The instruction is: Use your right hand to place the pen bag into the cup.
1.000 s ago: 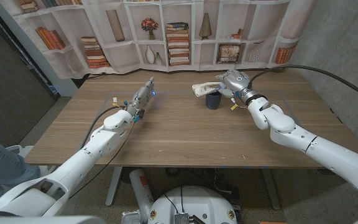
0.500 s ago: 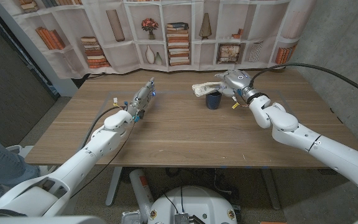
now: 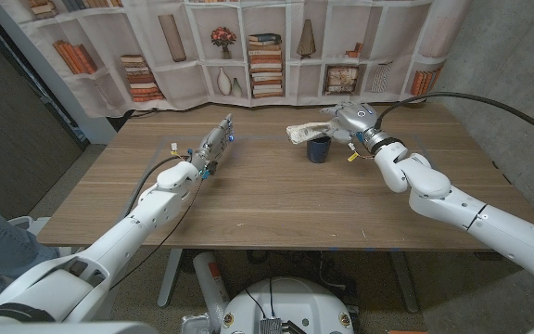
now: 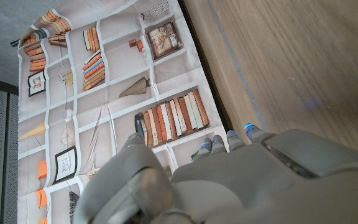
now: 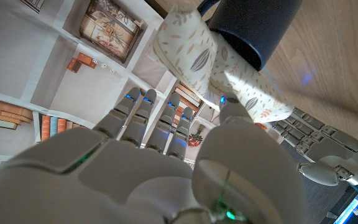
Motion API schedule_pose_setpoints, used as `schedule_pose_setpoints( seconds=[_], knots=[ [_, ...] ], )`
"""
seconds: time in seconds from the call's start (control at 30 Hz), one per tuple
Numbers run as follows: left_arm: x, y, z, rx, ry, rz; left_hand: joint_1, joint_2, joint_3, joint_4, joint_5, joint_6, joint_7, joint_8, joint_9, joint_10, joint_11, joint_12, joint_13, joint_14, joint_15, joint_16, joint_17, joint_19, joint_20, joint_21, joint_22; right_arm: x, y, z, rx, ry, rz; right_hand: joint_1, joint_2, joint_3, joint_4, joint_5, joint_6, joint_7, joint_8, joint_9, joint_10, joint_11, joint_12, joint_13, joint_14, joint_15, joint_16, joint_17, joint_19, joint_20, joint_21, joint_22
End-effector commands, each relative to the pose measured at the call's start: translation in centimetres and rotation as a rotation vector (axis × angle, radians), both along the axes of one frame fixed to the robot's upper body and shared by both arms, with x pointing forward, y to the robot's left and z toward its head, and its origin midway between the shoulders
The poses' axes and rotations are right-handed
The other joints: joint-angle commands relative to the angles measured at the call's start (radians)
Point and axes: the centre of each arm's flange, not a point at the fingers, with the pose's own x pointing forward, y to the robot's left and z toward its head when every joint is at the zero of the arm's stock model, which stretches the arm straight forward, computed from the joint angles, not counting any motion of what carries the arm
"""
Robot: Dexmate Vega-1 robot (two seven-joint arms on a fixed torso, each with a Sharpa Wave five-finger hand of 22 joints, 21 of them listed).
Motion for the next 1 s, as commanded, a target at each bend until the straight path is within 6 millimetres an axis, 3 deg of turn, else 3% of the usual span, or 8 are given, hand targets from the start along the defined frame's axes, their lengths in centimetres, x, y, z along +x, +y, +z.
schedule_pose_setpoints(
  seconds=[0.03, 0.53, 1.0],
  knots=[
    [0.2, -0.3, 0.6, 0.012, -0.010, -0.009, 0.013, 0.000, -0.001, -0.002, -0.001, 0.003, 0.003, 0.005, 0.002, -0.010, 0.001, 0.004, 0.005, -0.081, 0.000, 0.006, 0.004, -0.141, 0.008, 0.004, 0.002, -1.3, 0.0, 0.4, 0.046, -0.005, 0.052, -0.014, 0.000, -0.005, 0.005, 0.009, 0.020, 0.005, 0.012, 0.000, -0.009, 0.008, 0.002, 0.005, -0.009, -0.037, 0.004, 0.003, 0.006, 0.009, -0.003, 0.002],
    [-0.1, -0.9, 1.1, 0.020, -0.021, -0.012, 0.017, 0.003, -0.001, -0.004, -0.002, 0.004, 0.002, 0.005, 0.002, -0.009, 0.002, 0.005, 0.005, -0.081, -0.001, 0.006, 0.003, -0.141, 0.007, 0.004, 0.002, -2.0, -0.3, 1.4, 0.092, -0.016, 0.099, -0.043, 0.010, -0.010, 0.022, 0.010, 0.043, 0.006, 0.020, -0.001, -0.011, 0.014, 0.007, 0.005, -0.011, -0.031, 0.008, 0.005, 0.007, 0.011, -0.001, 0.003],
    [-0.3, -0.8, 1.1, 0.016, -0.026, -0.012, 0.020, 0.005, -0.001, -0.005, -0.003, 0.004, 0.003, 0.005, 0.002, -0.009, 0.002, 0.005, 0.005, -0.081, -0.001, 0.006, 0.003, -0.141, 0.008, 0.004, 0.002, -2.9, -0.5, 2.7, 0.110, -0.067, 0.096, -0.050, 0.016, -0.009, 0.026, 0.011, 0.054, 0.006, 0.023, -0.001, -0.012, 0.014, 0.010, 0.005, -0.011, -0.032, 0.010, 0.004, 0.005, 0.011, -0.001, 0.003]
  ],
)
